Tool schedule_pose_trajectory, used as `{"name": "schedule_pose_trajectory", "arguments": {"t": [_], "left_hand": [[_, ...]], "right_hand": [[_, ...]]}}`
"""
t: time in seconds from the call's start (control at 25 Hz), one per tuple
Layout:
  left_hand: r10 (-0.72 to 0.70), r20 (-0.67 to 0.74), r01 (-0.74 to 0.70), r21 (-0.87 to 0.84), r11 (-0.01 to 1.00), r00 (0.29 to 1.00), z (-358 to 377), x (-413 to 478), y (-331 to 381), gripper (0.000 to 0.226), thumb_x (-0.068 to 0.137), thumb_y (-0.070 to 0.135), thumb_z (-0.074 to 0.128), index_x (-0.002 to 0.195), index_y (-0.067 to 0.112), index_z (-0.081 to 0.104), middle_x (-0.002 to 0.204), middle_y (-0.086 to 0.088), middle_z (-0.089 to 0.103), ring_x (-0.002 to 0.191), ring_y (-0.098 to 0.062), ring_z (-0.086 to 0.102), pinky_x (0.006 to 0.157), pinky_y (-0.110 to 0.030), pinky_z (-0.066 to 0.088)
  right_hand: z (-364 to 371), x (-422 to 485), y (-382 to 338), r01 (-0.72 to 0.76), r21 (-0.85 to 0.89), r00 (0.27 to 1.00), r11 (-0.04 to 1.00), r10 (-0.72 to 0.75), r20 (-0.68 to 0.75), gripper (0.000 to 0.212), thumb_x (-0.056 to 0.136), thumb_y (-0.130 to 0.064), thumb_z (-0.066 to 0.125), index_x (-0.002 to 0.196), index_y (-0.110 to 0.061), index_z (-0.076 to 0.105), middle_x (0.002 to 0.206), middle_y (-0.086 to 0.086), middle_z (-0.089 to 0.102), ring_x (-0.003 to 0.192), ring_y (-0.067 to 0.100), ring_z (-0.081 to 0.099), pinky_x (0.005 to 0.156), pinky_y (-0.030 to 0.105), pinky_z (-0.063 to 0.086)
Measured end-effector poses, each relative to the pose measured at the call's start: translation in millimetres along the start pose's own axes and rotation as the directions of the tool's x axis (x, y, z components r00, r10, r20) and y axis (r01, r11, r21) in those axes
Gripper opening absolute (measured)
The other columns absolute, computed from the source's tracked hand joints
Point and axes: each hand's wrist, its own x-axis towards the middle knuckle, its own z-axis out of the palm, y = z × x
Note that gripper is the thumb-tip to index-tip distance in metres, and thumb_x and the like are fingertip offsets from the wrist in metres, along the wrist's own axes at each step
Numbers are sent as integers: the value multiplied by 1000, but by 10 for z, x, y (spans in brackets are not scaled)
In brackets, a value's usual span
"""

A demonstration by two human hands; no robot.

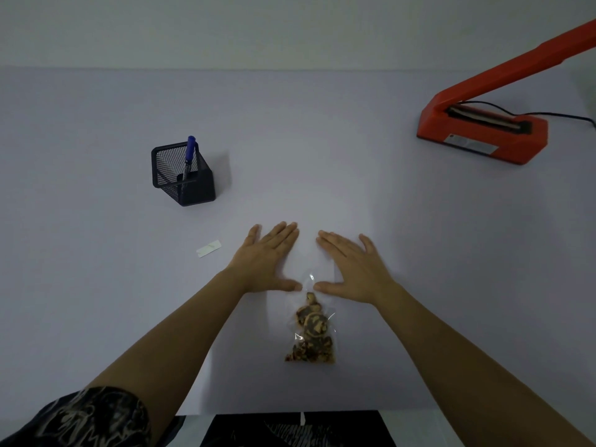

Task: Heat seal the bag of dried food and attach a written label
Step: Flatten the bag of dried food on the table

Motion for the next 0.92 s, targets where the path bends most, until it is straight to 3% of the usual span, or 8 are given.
{"name": "schedule_pose_trajectory", "arguments": {"t": [0.24,0.36,0.44,0.52,0.6,0.68,0.8,0.92], "left_hand": [[-32,8,32,-8,999,999,-26,-2,24,112,71,79,45,147,19,-13,156,3,-17,142,-14,-16,111,-50,-12],[-28,-43,25,-71,997,999,-38,-22,45,109,72,74,51,148,21,-5,156,1,-15,142,-17,-16,112,-48,-9],[78,-157,-90,-70,994,985,-6,-46,65,90,77,66,53,147,25,15,157,-1,-3,143,-21,-7,113,-47,-3],[247,-283,-256,5,967,927,99,-93,100,58,84,55,51,135,27,44,151,-7,29,141,-26,22,111,-50,17],[321,-384,-349,-3,937,866,207,-136,112,33,87,43,52,112,24,65,127,-8,58,118,-26,52,97,-45,43],[338,-431,-393,-41,919,837,255,-156,115,24,89,35,53,98,21,70,104,-6,66,95,-23,59,78,-37,49],[306,-420,-394,-139,909,854,240,-135,117,27,88,34,55,99,16,71,95,-6,64,87,-21,56,76,-33,47],[196,-314,-272,-221,937,929,147,-75,60,47,80,47,56,113,14,64,108,-7,60,98,-22,53,84,-39,48]], "right_hand": [[0,53,2,-44,-47,999,998,45,23,106,71,-76,50,149,-21,7,159,-6,2,146,10,3,115,53,-5],[-10,82,27,-50,-33,999,998,49,-24,112,62,-80,50,147,-14,18,157,5,11,145,23,10,115,52,-3],[8,61,7,59,-33,992,998,-62,-106,90,65,-74,49,136,-19,39,145,8,37,134,28,34,112,45,7],[64,14,-27,149,-35,968,988,-153,-196,56,72,-61,52,115,-26,54,122,4,56,114,26,53,100,37,20],[147,-41,-46,193,-6,946,981,-188,-264,31,77,-52,55,96,-28,61,105,-2,60,98,20,56,89,32,25],[227,-82,-57,206,39,937,978,-186,-294,19,80,-46,57,85,-29,63,95,-6,60,92,15,54,84,29,26],[247,-99,-44,171,118,959,978,-137,-250,23,81,-48,54,91,-31,65,98,-10,61,96,12,56,83,28,24],[130,-35,-26,108,144,983,984,-83,-164,46,75,-60,50,109,-31,62,114,-11,58,109,12,52,85,29,21]]}}
